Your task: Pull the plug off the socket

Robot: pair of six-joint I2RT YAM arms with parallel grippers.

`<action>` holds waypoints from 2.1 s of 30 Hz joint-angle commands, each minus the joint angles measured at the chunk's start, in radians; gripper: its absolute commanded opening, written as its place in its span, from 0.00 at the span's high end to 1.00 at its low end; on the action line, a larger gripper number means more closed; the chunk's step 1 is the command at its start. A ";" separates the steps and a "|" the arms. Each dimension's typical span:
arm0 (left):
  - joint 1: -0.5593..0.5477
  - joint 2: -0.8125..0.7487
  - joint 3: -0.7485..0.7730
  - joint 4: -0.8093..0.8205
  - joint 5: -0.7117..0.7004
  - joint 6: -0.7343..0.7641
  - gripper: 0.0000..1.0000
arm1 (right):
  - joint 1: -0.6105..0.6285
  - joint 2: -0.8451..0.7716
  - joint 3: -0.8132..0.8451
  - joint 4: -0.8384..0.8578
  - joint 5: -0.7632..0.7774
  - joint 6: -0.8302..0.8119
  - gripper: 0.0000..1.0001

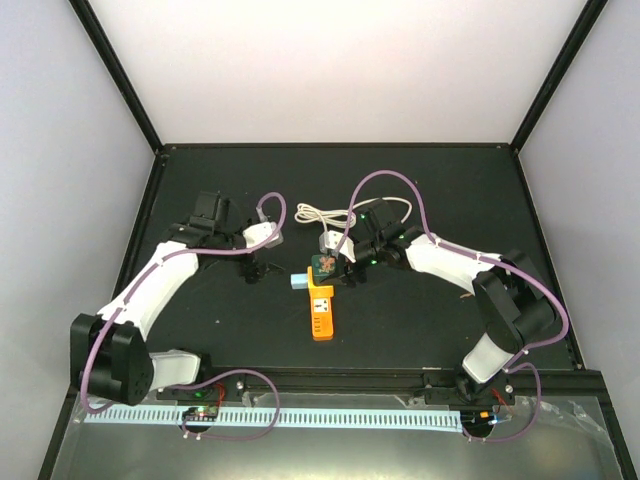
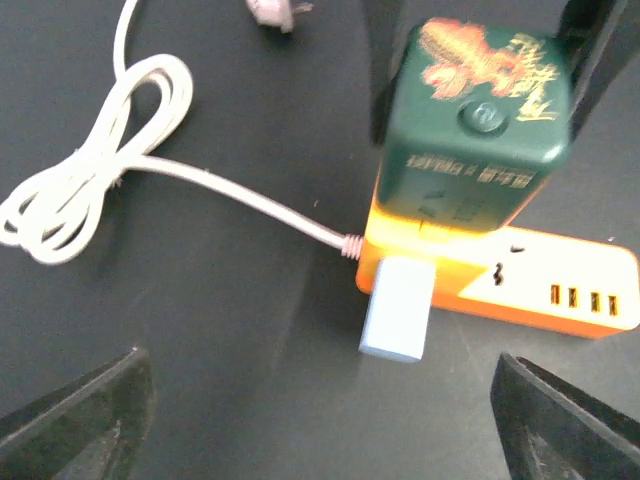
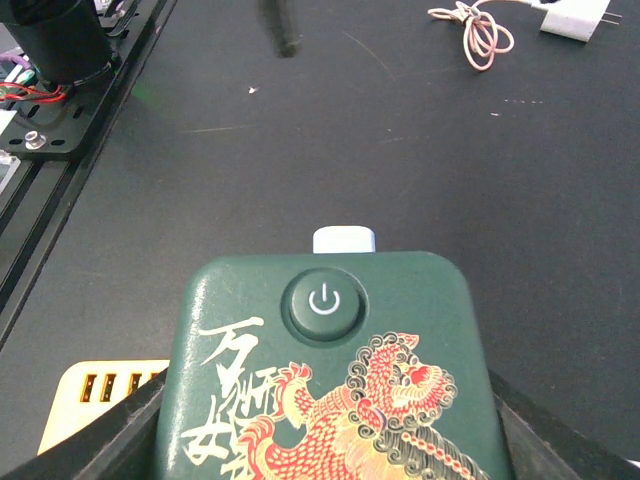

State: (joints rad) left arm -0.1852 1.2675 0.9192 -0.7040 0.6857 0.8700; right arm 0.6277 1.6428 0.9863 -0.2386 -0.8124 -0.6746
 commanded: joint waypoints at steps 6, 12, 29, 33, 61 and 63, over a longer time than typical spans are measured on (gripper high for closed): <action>-0.151 0.037 0.031 0.139 0.029 -0.085 0.01 | -0.003 -0.010 -0.049 0.005 0.023 0.064 0.15; -0.231 0.067 0.043 0.171 0.036 -0.088 0.01 | -0.002 -0.025 -0.041 0.023 -0.002 0.094 0.00; -0.327 0.139 0.056 0.203 0.053 -0.131 0.10 | -0.004 0.001 -0.265 0.498 -0.049 0.248 0.00; -0.336 0.143 0.053 0.220 0.051 -0.149 0.13 | -0.003 0.029 -0.281 0.560 -0.061 0.250 0.00; -0.381 0.158 0.069 0.181 0.025 -0.147 0.57 | -0.004 0.102 -0.347 0.719 -0.077 0.271 0.32; -0.381 0.154 0.067 0.183 0.025 -0.152 0.58 | -0.003 0.096 -0.347 0.723 -0.077 0.277 0.24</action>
State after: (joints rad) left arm -0.5533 1.4322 0.9489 -0.4858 0.6888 0.7200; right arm 0.6254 1.7298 0.6441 0.4477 -0.8604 -0.3946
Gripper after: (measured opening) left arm 0.633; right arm 0.705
